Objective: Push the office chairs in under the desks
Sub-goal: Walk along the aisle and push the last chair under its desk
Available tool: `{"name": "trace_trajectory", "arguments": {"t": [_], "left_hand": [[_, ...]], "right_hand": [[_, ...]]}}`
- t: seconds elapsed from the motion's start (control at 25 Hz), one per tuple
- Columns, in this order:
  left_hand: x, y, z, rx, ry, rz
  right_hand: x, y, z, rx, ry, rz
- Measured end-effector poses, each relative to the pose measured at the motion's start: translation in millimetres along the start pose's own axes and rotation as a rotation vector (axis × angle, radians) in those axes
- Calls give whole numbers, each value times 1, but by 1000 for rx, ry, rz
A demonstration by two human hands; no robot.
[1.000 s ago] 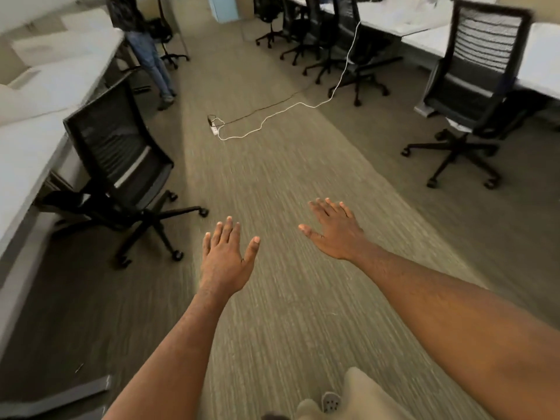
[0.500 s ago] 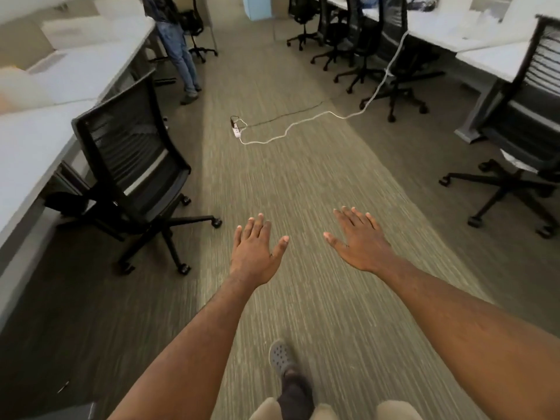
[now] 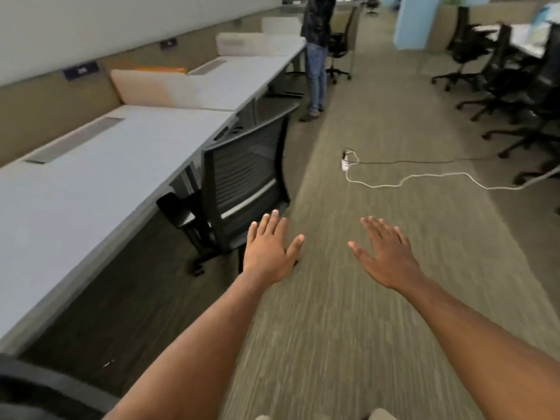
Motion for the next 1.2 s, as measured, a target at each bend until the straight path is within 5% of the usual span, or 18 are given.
{"name": "trace_trajectory", "arguments": {"t": [0.4,0.56,0.72,1.2], "left_hand": [[-211,-106,-134,-174,-366,302],[-290,-108,-173,-226,-544,211],[-335,-104,-204,-189,-755,112],[-292,-94,-183,-237,-871,142]], "right_hand": [[-340,-11,-128,-159,-452,155],[-475,-25,-141,-163,-495,200],[-597,0,-138,-142,-475,35],[-612,-12,-127,-197,-392,51]]}}
Point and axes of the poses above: each hand's wrist, its own x-axis away from the middle knuckle, its own y-axis out of the palm, z = x × y, the point moved 10 cm from there along -x, towards the middle knuckle, and after that the axes turned 7 degrees about x, right-handed, at the moved point
